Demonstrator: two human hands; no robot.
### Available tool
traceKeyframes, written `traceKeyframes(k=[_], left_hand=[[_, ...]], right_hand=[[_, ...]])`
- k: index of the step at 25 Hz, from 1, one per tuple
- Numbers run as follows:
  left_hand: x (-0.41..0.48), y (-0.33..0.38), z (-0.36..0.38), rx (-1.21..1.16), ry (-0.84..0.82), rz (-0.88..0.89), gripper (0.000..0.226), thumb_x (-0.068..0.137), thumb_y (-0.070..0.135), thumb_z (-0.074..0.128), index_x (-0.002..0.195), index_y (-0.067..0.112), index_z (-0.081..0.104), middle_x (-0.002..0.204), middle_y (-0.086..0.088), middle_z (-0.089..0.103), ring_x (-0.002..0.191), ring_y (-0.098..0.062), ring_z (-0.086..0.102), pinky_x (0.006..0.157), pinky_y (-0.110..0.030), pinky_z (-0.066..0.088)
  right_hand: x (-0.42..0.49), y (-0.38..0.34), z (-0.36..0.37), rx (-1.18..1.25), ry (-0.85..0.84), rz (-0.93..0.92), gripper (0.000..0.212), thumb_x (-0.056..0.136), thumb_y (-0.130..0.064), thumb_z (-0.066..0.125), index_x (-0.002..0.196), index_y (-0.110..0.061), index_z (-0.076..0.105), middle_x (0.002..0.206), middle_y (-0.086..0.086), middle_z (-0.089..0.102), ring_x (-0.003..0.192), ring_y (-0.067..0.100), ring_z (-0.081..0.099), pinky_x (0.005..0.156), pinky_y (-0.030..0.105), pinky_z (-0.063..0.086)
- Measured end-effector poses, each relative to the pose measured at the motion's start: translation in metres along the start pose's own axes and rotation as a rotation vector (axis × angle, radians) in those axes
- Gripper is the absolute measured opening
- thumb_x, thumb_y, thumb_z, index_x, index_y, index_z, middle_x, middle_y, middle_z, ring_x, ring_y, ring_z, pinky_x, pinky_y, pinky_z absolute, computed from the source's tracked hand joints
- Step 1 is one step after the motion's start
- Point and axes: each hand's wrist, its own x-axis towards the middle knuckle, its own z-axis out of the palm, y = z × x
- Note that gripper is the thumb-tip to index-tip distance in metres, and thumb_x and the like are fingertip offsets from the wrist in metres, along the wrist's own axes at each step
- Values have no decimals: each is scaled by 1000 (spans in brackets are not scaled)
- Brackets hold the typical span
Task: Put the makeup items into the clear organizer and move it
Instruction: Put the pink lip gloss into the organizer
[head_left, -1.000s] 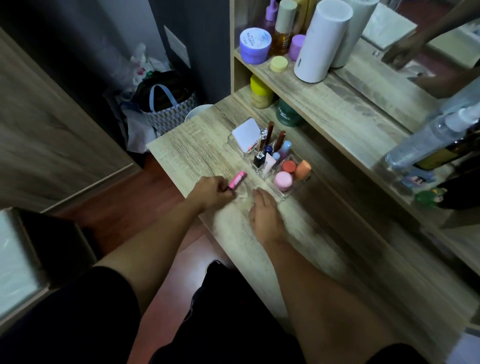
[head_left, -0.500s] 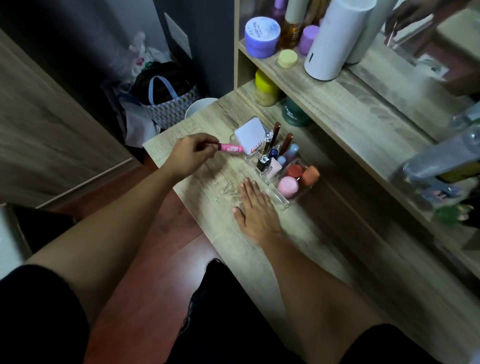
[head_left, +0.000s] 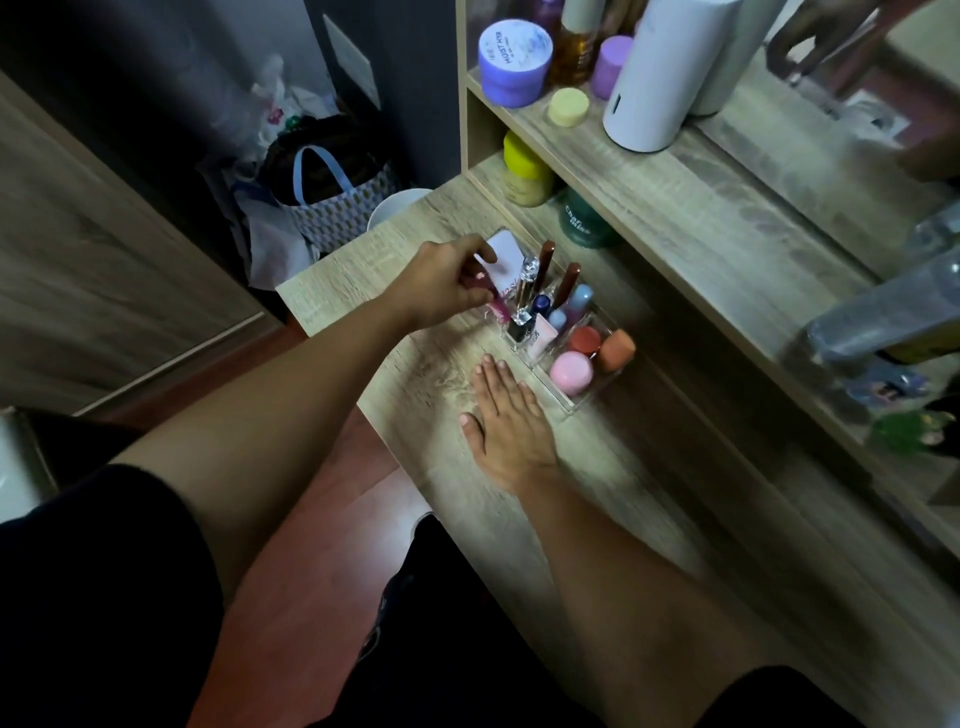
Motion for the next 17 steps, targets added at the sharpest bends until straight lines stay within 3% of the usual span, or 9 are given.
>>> traceKeyframes(k=[4,7,10,14,17], left_hand=[[3,8,9,-139,0,-38,27,70,2,75,94,5,63,89,-13,70,83,-26,69,86,-39,56],[4,10,13,-160,-37,-37,30,70,2,76,97,5,66,91,-13,70,79,-19,66,85,-34,55],[5,12,14,-155,-51,-36,31,70,4,76,100,5,67,95,-15,72,86,-23,68,85,-30,55],[8,14,16,-131,-60,-31,27,72,4,75,97,6,66,93,-14,72,83,-17,67,68,-5,47],[9,14,16,-158,-60,-40,31,71,4,76,99,7,64,88,-10,68,80,-16,65,72,-13,50]], right_hand=[[0,0,-1,22,-13,-2,62,97,-41,31,148,-15,6,160,1,4,147,15,2,120,35,7],[0,-1,-3,20,-18,-3,63,97,-42,30,148,-15,5,160,0,2,147,15,1,120,34,6],[0,-1,-4,13,-23,-3,63,97,-42,30,148,-15,4,160,1,2,147,15,0,120,34,5],[0,-1,-5,3,-34,2,62,98,-43,28,148,-16,3,160,0,0,147,14,-2,120,34,3],[-1,-2,-6,5,-27,2,62,98,-43,29,148,-16,4,160,0,1,147,15,-1,120,34,4]])
